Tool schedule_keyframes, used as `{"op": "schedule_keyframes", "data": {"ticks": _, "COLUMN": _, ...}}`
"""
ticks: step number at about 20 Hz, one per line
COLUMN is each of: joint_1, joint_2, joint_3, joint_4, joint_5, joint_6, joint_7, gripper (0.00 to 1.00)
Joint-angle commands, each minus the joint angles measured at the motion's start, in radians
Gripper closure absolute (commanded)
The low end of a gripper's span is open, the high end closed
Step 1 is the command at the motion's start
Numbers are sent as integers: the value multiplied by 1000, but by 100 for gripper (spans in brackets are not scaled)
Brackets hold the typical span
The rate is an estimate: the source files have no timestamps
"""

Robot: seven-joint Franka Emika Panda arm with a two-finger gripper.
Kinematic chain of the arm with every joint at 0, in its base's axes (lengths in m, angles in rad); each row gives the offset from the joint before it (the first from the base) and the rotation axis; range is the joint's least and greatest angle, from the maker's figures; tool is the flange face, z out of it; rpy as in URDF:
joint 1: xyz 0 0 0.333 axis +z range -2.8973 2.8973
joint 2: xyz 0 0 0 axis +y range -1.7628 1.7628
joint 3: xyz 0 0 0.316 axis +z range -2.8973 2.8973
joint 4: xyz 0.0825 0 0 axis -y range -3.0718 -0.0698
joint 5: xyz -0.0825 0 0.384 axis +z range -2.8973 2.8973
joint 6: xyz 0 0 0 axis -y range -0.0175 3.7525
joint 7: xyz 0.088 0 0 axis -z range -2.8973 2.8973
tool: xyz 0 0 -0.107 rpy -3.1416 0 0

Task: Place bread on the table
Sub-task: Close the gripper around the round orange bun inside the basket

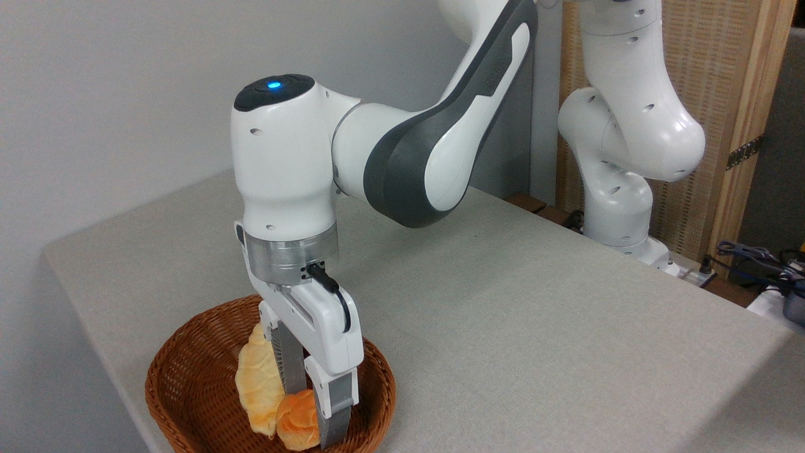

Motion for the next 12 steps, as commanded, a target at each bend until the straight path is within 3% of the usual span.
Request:
{"op": "schedule_keyframes", "data": {"ticks": 1, "joint_1": -3, "joint_2": 8, "joint_3": 3, "joint_4": 12, "joint_5": -1, "joint_6": 10, "joint_7": 15, "gripper": 56}}
{"op": "schedule_keyframes", "data": {"ticks": 12, "joint_1": -6, "joint_2": -28, "joint_3": 1, "joint_4": 14, "joint_5": -14, "joint_6": 8, "joint_7": 14, "gripper": 54}}
